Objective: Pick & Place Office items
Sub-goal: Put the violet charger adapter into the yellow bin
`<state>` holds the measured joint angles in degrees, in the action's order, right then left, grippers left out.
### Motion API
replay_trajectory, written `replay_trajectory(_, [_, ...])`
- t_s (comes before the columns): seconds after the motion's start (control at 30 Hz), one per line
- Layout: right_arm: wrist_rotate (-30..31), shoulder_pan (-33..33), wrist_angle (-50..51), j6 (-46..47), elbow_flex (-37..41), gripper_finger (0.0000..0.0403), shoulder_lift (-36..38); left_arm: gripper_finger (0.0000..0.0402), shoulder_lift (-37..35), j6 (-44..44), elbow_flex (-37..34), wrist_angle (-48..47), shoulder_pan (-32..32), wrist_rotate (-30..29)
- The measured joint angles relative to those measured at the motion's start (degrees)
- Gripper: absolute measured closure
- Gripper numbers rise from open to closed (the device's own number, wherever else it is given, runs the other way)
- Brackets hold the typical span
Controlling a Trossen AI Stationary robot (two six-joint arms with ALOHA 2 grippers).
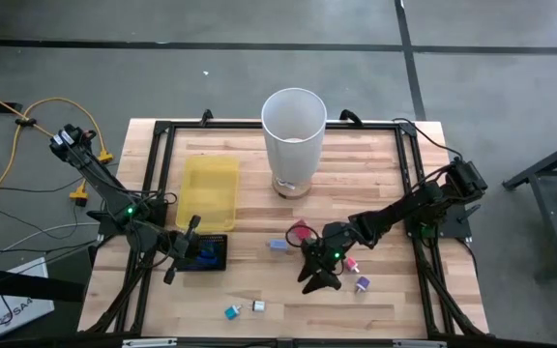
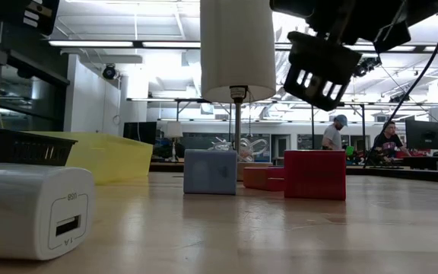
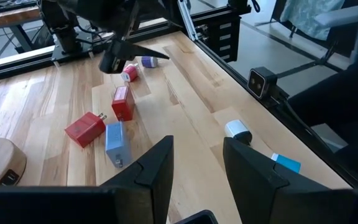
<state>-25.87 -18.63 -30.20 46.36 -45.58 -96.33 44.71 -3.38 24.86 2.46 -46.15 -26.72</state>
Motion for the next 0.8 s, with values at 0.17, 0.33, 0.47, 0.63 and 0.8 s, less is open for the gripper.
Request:
replay_trajectory(0.17, [0.34,0.48,0.13,-1.73,0.0,0.0168,0.33,0.0268,0.0,0.0,-0.01,0.0,0.0,0.01])
replay_trajectory(0.33, [-0.26,0.37,0.6,-5.8,0.02,0.0172,2.91,0.0268,0.0,0.0,-0.01,0.02,0.0,0.04])
replay_trajectory(0.47, [-0.06,0.44,1.02,-9.68,0.0,0.0172,6.39,0.0268,0.0,0.02,-0.01,0.13,0.02,0.22])
replay_trajectory(0.63, [0.53,0.38,3.0,-16.77,0.0,0.0172,11.76,0.0268,0.0,0.01,-0.01,0.23,0.0,0.2])
replay_trajectory(0.8, [3.15,-0.11,10.22,-24.67,0.0,0.0172,17.63,0.0268,0.0,0.0,-0.01,0.42,0.02,0.2])
